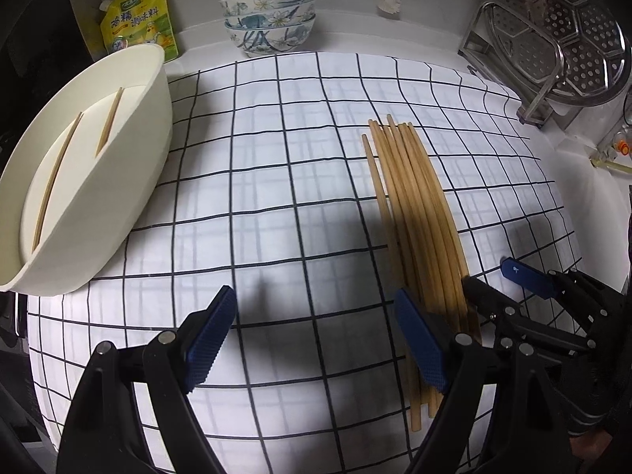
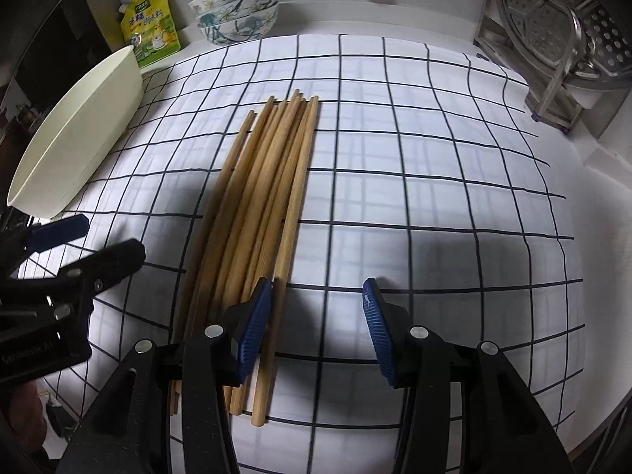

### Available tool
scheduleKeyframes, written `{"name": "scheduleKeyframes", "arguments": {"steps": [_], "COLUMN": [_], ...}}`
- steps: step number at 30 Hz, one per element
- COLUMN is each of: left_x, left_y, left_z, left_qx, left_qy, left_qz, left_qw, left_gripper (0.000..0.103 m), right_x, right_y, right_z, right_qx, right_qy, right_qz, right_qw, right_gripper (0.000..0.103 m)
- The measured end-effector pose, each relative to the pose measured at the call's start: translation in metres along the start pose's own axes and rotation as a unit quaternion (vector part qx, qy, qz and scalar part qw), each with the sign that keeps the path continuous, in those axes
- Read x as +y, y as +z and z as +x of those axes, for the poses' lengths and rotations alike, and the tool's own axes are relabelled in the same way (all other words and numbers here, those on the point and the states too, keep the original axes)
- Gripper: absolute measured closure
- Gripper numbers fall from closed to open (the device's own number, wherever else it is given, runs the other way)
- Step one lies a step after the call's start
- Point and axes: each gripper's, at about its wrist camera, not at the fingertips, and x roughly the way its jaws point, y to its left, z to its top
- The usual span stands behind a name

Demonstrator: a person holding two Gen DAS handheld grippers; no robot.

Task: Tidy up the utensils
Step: 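Lower both grippers onto the remaining chopstick bundle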

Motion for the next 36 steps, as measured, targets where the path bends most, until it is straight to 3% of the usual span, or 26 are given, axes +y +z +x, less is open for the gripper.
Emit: {"name": "scheduleKeyframes", "arguments": {"steps": [17,27,36], "left_x": [-0.018,-0.017,-0.011], "left_y": [0.0,0.0,0.003], "left_z": [0.027,0.03,0.036], "left_qx": [0.014,0.006,0.008], "left_qy": [0.005,0.035,0.048], "left_qz": [0.007,0.019,0.006], "left_qw": [0.9999,0.9992,0.9988], "left_gripper": [0.022,0.01,0.009], "right_x": [-0.03,-0.027,-0.026], "right_y": [-0.005,-0.002,0.004], "right_z": [-0.003,-0.002,0.003], "right_qx": [-0.006,-0.008,-0.008], "right_qy": [0.0,0.006,-0.001], "right_qz": [0.025,0.016,0.009], "right_qw": [1.0,1.0,1.0], "right_gripper": [0.057,0.057,0.056]}}
